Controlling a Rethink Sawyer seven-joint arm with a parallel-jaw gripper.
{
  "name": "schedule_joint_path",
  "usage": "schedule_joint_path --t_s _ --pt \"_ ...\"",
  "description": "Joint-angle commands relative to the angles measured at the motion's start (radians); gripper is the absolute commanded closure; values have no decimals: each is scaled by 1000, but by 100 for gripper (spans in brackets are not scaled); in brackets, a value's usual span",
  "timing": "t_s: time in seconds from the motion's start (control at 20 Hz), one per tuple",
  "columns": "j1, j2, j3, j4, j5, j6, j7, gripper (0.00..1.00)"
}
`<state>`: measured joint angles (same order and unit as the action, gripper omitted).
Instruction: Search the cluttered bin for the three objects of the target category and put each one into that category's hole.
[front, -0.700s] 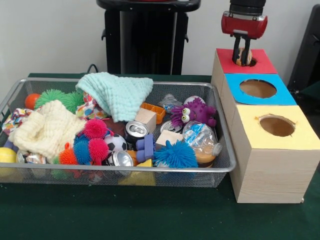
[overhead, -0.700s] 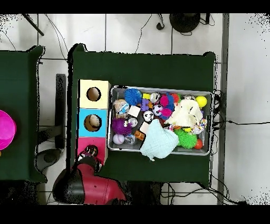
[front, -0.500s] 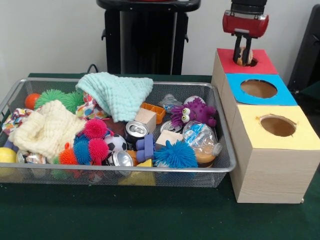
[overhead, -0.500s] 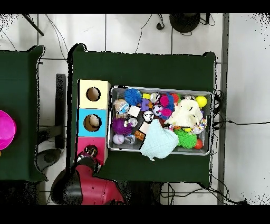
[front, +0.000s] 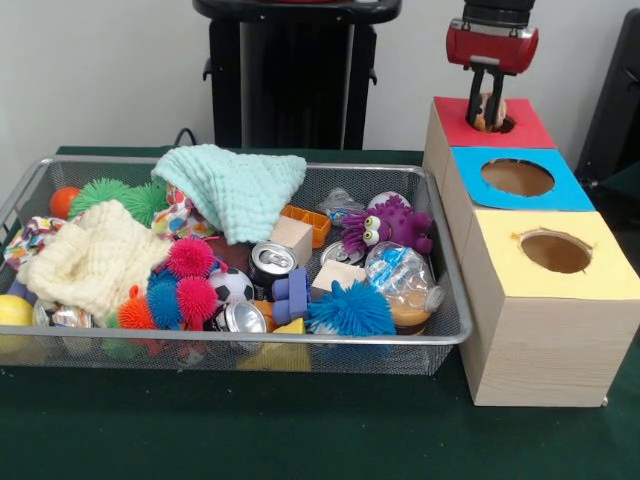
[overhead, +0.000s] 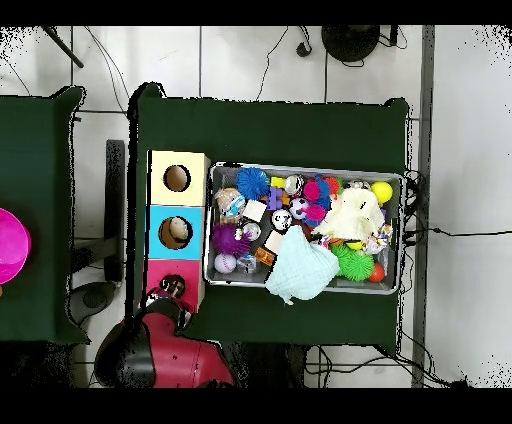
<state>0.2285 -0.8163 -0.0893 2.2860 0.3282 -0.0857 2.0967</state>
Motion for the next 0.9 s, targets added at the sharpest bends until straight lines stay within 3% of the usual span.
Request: schedule_joint_path --t_s 0.05,0.4,0.45,0.9 --pt "-30 33 9 -37 9 139 127 100" --pt "-23 37 -3 -42 4 121 121 100" --pt "-41 34 17 -30 -2 104 128 0" --pt "-64 23 41 -34 1 163 120 0"
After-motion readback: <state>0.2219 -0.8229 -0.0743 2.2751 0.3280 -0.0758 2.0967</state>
